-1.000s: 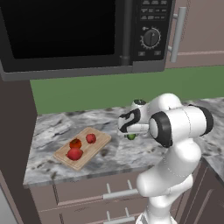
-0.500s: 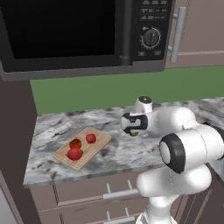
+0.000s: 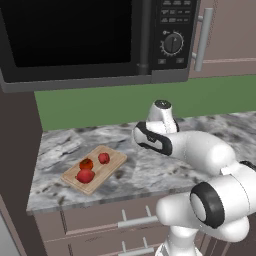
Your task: Place the avocado, onion, tomato, and bell pepper on the cutting board.
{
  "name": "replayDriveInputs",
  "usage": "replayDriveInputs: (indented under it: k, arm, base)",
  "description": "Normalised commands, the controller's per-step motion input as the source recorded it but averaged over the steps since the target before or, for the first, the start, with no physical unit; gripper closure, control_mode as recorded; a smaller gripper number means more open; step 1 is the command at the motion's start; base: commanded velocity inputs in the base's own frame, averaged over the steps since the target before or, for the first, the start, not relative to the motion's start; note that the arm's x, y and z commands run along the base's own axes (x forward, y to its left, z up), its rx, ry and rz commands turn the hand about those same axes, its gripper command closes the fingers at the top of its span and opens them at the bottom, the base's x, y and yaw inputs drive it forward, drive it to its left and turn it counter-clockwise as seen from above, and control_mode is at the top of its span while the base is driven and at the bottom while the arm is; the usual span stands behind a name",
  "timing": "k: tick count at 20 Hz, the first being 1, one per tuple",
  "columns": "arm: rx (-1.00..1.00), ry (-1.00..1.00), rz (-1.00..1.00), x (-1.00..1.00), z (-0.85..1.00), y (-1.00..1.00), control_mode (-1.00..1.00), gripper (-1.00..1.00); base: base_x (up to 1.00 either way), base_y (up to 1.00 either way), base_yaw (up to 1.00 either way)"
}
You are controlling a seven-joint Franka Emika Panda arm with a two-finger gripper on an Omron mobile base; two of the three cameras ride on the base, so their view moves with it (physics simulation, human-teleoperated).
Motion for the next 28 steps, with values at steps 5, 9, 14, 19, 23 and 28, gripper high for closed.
replayDriveInputs:
  k: [5, 9, 14, 19, 23, 28]
  arm:
    - [0.00, 0.05, 0.00, -0.01, 0.35, 0.64, -1.00, 1.00]
    - [0.00, 0.08, 0.00, 0.00, 0.03, 0.74, -1.00, 1.00]
    - [0.00, 0.05, 0.00, 0.00, 0.00, 0.64, -1.00, 1.00]
    - [0.00, 0.05, 0.00, 0.00, -0.06, 0.43, -1.00, 1.00]
    - [0.00, 0.02, 0.00, -0.01, -0.13, 0.25, -1.00, 1.00]
    - [0.00, 0.01, 0.00, -0.05, -0.16, 0.26, -1.00, 1.00]
  base:
    - [0.00, 0.00, 0.00]
    - [0.00, 0.00, 0.00]
    - [0.00, 0.00, 0.00]
    - [0.00, 0.00, 0.00]
    - [0.00, 0.00, 0.00]
    - [0.00, 0.00, 0.00]
